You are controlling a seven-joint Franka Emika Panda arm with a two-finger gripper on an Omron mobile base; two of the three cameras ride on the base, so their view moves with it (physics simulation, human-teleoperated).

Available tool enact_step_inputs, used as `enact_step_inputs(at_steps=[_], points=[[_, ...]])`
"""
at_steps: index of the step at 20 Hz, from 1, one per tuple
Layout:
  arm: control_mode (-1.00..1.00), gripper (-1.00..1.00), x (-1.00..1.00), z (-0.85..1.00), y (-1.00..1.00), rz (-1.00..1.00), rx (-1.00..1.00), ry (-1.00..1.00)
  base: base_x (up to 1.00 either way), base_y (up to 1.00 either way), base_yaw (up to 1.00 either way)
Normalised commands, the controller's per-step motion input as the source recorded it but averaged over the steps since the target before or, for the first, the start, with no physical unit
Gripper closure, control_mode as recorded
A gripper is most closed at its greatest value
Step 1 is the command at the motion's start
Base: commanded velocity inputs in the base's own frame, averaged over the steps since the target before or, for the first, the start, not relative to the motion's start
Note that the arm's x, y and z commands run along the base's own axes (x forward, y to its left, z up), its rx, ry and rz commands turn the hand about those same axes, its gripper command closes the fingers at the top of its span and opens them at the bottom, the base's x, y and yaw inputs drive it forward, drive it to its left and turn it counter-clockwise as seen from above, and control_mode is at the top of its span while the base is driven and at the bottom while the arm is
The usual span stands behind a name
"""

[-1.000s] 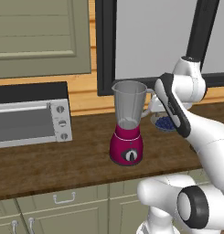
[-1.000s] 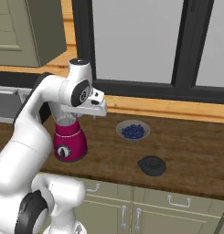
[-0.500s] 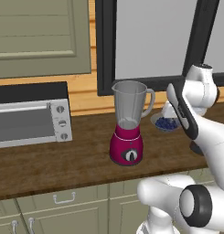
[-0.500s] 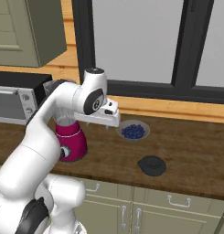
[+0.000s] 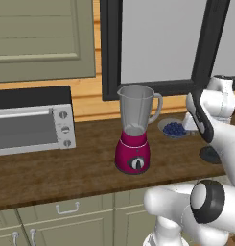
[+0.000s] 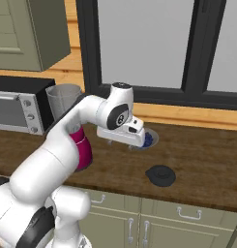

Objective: Close the lid blender by securely placing the lid on top.

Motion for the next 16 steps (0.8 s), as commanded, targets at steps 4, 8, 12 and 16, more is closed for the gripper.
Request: enact_step_inputs(at_steps=[4,8,12,16], points=[[-1.0,-1.0,0.0,-0.37,-0.4,-0.06,0.0,0.04,0.0,0.0,0.0],[-1.0,-1.0,0.0,-0.31,-0.44,-0.07,0.0,0.04,0.0,0.0,0.0],[-1.0,-1.0,0.0,-0.28,-0.43,-0.06,0.0,0.05,0.0,0.0,0.0],[-1.0,-1.0,0.0,-0.24,-0.44,-0.01,0.0,0.03,0.0,0.0,0.0]])
